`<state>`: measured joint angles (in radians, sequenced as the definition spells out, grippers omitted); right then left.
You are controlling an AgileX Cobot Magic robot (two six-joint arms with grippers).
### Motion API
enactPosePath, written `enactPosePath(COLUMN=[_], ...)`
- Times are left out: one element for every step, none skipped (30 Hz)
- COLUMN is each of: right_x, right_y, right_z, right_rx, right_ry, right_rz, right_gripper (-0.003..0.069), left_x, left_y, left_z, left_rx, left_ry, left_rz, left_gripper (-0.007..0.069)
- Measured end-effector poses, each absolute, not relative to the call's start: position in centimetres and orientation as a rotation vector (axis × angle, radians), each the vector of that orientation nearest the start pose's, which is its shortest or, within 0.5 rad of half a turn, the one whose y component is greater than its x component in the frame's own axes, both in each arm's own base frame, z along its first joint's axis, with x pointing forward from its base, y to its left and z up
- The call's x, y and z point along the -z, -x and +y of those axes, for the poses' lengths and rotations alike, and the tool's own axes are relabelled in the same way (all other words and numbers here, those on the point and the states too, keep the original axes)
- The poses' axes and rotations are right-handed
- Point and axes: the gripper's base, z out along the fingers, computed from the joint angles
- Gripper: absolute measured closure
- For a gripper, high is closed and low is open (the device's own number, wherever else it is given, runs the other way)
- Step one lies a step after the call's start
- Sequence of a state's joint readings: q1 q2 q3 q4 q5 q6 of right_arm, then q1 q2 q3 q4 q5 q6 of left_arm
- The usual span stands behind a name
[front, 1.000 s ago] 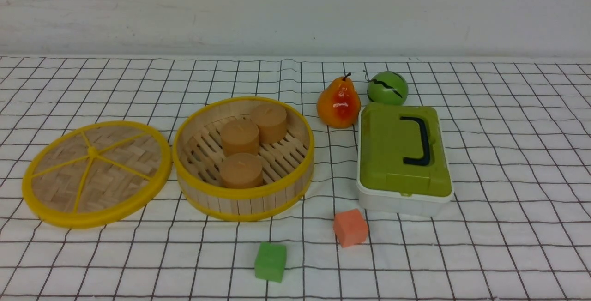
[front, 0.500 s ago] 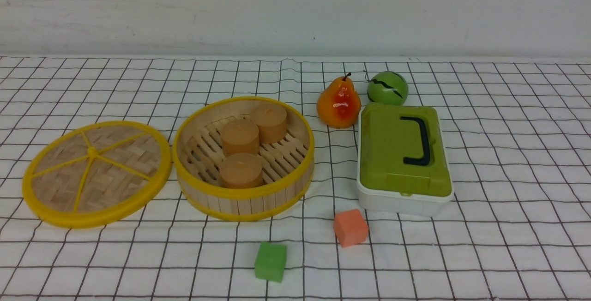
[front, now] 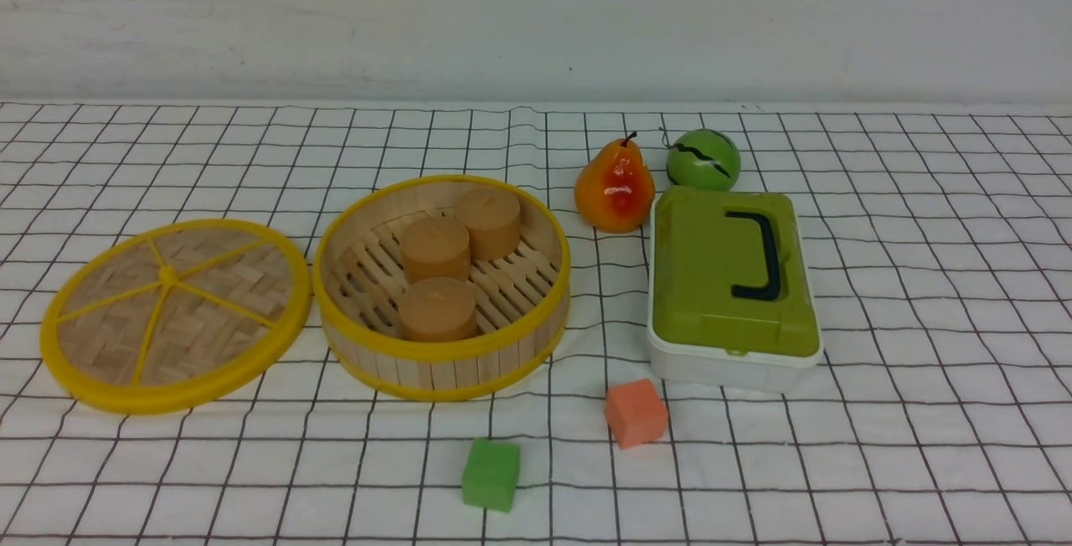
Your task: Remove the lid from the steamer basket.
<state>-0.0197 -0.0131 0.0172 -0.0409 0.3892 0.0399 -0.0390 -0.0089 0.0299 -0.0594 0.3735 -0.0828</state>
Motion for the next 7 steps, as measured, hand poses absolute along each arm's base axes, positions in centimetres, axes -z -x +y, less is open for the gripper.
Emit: enactPosePath(right_x=[-17.32, -17.32, -17.32, -17.32, -17.32, -17.32, -17.32], right_y=[-5.19, -5.19, -5.19, -5.19, -5.19, -5.19, -5.19], right_z=[-0.24, -0.24, -0.24, -0.24, -0.24, -0.24, -0.24], right_rx=[0.027, 0.027, 0.027, 0.027, 0.027, 0.027, 0.027], right_ry=[-0.031, -0.031, -0.031, -0.031, -0.031, -0.031, -0.031], right_rz=[1.876, 1.876, 1.876, 1.876, 1.876, 1.876, 1.876], right_gripper=[0.0419, 0.0419, 0.0419, 0.0419, 0.0419, 0.0419, 0.0419], left_x=[-17.01, -17.01, -17.01, -17.01, -17.01, -17.01, -17.01], left_y=[-5.26, -5.26, -5.26, -5.26, -5.26, -5.26, -5.26], left_z=[-0.40, -0.40, -0.40, -0.40, -0.40, -0.40, -0.40], left_rx=[0.142, 0.142, 0.142, 0.142, 0.142, 0.142, 0.142], left_ry=[0.078, 0.078, 0.078, 0.078, 0.078, 0.078, 0.078], left_rz=[1.878, 1.878, 1.878, 1.878, 1.878, 1.878, 1.878], left_gripper=[0.0613, 0.0613, 0.0612, 0.0611, 0.0611, 0.0608, 0.0608])
